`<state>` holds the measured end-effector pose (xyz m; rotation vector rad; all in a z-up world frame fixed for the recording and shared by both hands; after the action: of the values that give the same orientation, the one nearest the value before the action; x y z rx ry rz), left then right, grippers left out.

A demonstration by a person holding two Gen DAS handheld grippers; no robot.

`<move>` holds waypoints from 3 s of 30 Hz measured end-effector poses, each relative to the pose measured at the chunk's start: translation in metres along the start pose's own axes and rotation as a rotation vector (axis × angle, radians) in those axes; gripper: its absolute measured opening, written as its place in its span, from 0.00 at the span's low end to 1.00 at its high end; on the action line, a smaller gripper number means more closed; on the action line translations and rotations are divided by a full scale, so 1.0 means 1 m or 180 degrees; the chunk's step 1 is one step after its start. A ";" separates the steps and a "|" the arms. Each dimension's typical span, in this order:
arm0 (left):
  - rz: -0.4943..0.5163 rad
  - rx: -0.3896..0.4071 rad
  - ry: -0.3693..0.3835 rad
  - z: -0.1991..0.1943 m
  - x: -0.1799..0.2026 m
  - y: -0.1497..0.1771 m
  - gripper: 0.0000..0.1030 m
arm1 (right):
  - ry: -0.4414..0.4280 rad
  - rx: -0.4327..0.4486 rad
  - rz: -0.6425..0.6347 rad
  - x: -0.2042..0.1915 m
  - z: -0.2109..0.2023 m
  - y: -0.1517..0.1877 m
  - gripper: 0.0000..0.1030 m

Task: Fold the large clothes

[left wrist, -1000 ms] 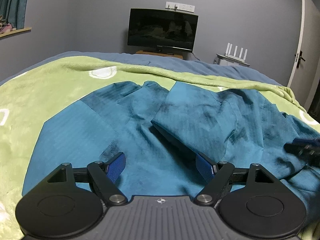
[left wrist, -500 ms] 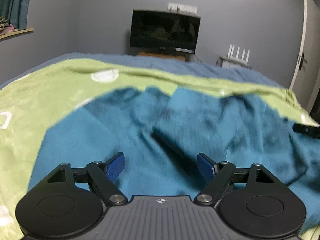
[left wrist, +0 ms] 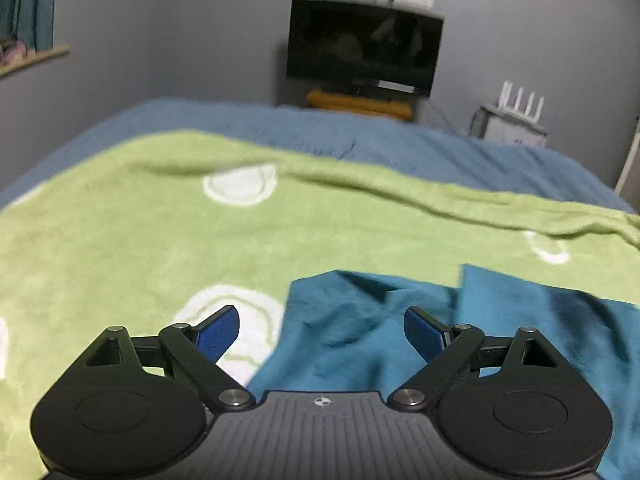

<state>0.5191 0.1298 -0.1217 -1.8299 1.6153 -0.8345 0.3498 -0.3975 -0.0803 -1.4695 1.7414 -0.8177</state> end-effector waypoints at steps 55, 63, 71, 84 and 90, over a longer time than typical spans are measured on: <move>0.0367 0.0370 0.0022 0.024 0.101 -0.039 0.69 | 0.0118 0.0861 0.0067 0.009 -0.011 -0.042 0.50; 0.0845 0.0292 0.0867 -0.010 0.190 0.021 0.72 | -0.1043 0.0578 -0.0331 -0.075 -0.012 -0.020 0.50; 0.1301 -0.0323 0.0690 -0.001 0.212 0.121 0.72 | -0.0974 -0.0358 -0.0562 -0.093 0.031 0.036 0.50; 0.0696 -0.0230 0.0445 -0.123 0.126 0.179 0.80 | -0.1110 -0.0197 0.0513 -0.077 -0.063 0.045 0.60; 0.0641 -0.0209 0.0298 -0.123 0.115 0.188 0.80 | -0.0996 -0.0160 -0.0734 -0.143 -0.103 0.081 0.60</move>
<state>0.3131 -0.0076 -0.1725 -1.6585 1.8706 -0.7950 0.2353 -0.2411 -0.0734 -1.7512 1.3869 -0.6205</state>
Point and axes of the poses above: each gripper's, at about its wrist camera, not at the fingertips, and z roughly the way its jaws point, x to its right, y to its underside, the point moved 10 cm from there along z, roughly the way its jaws point, and after that the axes turned 2 degrees about -z, right-handed, at the moved point
